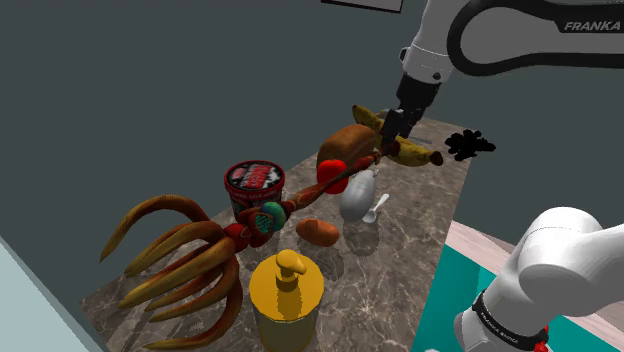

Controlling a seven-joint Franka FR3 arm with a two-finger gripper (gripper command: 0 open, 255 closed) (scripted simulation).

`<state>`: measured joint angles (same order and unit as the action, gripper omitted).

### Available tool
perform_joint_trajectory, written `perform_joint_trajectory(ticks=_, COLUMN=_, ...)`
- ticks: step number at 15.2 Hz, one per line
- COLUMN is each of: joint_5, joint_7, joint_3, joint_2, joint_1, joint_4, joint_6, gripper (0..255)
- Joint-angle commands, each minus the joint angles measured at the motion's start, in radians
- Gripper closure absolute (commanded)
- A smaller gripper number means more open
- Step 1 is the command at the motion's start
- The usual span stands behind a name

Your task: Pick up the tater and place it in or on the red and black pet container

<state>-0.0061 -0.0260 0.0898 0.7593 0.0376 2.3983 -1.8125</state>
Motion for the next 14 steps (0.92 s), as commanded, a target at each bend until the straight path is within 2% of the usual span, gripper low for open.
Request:
perform_joint_trajectory(ticks=1, joint_5=0.013, joint_7=-0.018, joint_3=0.027, joint_2=-0.02, joint_1=0.015, joint_4=0.037, joint_6=-0.053, gripper=0)
perform_joint_trajectory(ticks=7, joint_5=0.045, joint_7=-0.065, joint_3=0.102, joint_2=-0.115, joint_1=0.056, joint_4=0.123, joint_6=-0.219, gripper=0)
perform_joint_trajectory(ticks=14, joint_5=0.06, joint_7=-0.129, joint_3=0.198, joint_2=-0.283, joint_1=0.091, joint_4=0.175, joint_6=-0.421, gripper=0)
